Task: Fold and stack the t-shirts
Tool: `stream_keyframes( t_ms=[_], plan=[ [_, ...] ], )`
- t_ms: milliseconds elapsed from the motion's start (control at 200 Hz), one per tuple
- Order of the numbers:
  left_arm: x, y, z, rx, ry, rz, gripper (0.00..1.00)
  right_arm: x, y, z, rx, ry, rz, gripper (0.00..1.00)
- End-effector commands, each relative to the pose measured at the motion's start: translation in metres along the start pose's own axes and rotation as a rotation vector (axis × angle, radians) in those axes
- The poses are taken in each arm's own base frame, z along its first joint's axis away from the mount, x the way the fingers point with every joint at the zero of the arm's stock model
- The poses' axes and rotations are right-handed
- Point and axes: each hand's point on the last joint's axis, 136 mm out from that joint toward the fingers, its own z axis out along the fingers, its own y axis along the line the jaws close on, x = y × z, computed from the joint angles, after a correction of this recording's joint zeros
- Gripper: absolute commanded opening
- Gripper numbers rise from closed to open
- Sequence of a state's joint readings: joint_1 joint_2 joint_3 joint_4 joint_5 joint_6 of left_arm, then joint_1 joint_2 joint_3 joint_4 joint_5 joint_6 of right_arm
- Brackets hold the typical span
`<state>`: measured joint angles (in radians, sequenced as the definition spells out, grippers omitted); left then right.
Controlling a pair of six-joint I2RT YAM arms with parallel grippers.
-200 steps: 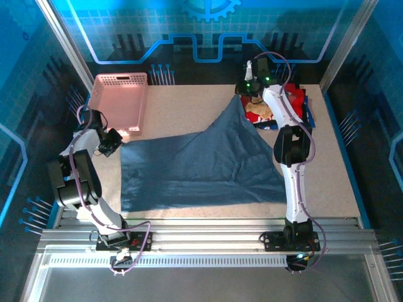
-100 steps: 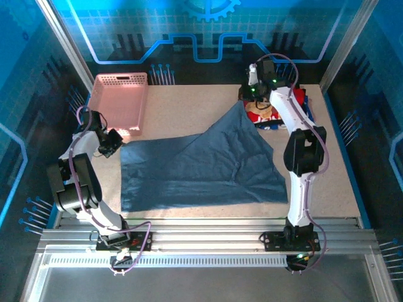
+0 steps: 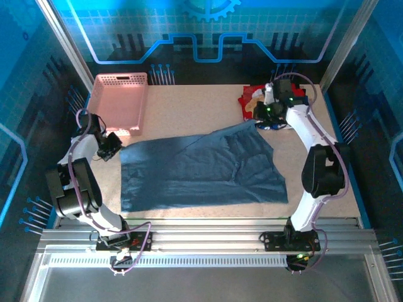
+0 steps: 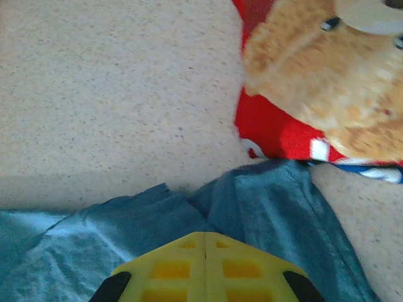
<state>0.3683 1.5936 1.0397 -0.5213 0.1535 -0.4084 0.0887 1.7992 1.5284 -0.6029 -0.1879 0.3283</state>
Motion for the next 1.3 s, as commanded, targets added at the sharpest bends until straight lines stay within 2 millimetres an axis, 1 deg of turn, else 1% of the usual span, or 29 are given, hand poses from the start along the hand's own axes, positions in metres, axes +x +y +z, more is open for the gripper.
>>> stream_keyframes(
  t_ms=[0,140,440,695,845,1025,1155,1296],
  plan=[
    [0.006,0.018,-0.009,-0.049,0.009,-0.005,0.0,-0.007,-0.014,-0.023,0.011,-0.066,0.027,0.0],
    [0.009,0.027,-0.012,-0.075,0.007,-0.021,0.0,0.003,-0.032,-0.033,0.024,-0.065,0.063,0.0],
    [0.02,0.042,-0.012,-0.122,0.021,-0.059,0.0,0.034,-0.054,-0.044,0.058,-0.04,0.118,0.0],
    [0.032,0.049,-0.014,-0.145,0.038,-0.073,0.0,0.069,-0.07,-0.046,0.087,0.005,0.178,0.0],
    [0.047,0.059,-0.013,-0.17,0.062,-0.101,0.0,0.086,-0.078,-0.048,0.095,0.018,0.211,0.0],
    [0.064,0.071,-0.011,-0.205,0.087,-0.126,0.0,0.105,-0.085,-0.046,0.109,0.046,0.232,0.0],
    [0.07,0.077,-0.011,-0.223,0.093,-0.13,0.0,0.118,-0.089,-0.044,0.118,0.066,0.248,0.0],
    [0.071,0.079,-0.009,-0.233,0.091,-0.135,0.0,0.132,-0.095,-0.043,0.131,0.082,0.264,0.0]
  ],
)
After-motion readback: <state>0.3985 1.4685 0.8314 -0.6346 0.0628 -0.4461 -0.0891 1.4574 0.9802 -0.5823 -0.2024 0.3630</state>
